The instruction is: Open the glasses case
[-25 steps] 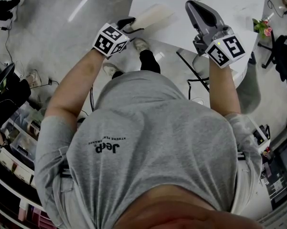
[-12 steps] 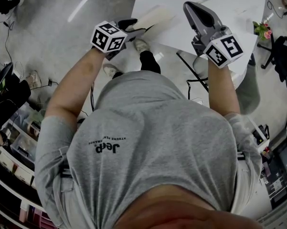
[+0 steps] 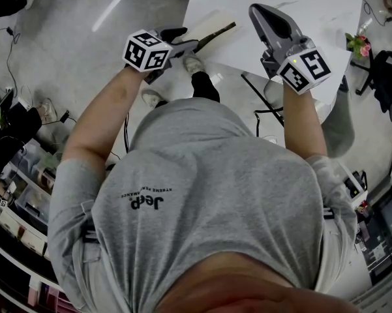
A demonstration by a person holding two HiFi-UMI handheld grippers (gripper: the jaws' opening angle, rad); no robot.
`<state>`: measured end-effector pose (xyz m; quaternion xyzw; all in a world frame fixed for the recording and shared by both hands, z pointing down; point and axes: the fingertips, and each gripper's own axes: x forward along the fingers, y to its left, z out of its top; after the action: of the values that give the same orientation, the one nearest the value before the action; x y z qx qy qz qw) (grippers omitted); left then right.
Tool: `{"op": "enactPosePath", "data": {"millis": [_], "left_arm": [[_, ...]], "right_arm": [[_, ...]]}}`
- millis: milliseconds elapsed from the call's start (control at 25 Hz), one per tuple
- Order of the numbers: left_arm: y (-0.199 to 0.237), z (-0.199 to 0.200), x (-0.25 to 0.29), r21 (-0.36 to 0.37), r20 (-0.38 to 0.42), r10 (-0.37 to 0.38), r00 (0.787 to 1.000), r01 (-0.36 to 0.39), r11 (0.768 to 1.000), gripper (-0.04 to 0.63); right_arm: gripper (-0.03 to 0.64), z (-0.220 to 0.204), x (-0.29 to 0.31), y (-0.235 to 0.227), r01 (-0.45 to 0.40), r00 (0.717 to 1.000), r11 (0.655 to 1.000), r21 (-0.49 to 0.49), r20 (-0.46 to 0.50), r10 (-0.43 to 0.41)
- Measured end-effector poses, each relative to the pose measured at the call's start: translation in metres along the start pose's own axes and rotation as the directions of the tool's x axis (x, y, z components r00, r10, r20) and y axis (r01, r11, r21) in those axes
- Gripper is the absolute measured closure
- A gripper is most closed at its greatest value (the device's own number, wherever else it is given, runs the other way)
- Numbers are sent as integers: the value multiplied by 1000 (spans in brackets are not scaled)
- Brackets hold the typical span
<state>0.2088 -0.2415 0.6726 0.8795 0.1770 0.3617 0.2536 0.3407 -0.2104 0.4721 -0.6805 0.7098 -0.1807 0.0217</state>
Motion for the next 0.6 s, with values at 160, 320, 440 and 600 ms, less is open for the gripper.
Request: {"op": "enactPosePath", "data": {"millis": [160, 320, 440, 600], "left_arm": [[10, 9, -8, -7, 34, 22, 999, -22, 1000, 322], [20, 18, -18, 1, 77, 65, 995, -65, 998, 467], [20, 19, -20, 28, 77, 73, 994, -75, 997, 497], [24, 19, -21, 40, 79, 87, 993, -90, 995, 511]], "right_arm": [[611, 1, 4, 0, -1, 1000, 1000, 0, -1, 1], [611, 1, 6, -1, -2, 1000, 1000, -1, -6, 2], [611, 3, 9, 0, -5, 1000, 1000, -2, -6, 5], [611, 5, 11, 1, -11, 1000, 1000, -8, -9, 11]]}}
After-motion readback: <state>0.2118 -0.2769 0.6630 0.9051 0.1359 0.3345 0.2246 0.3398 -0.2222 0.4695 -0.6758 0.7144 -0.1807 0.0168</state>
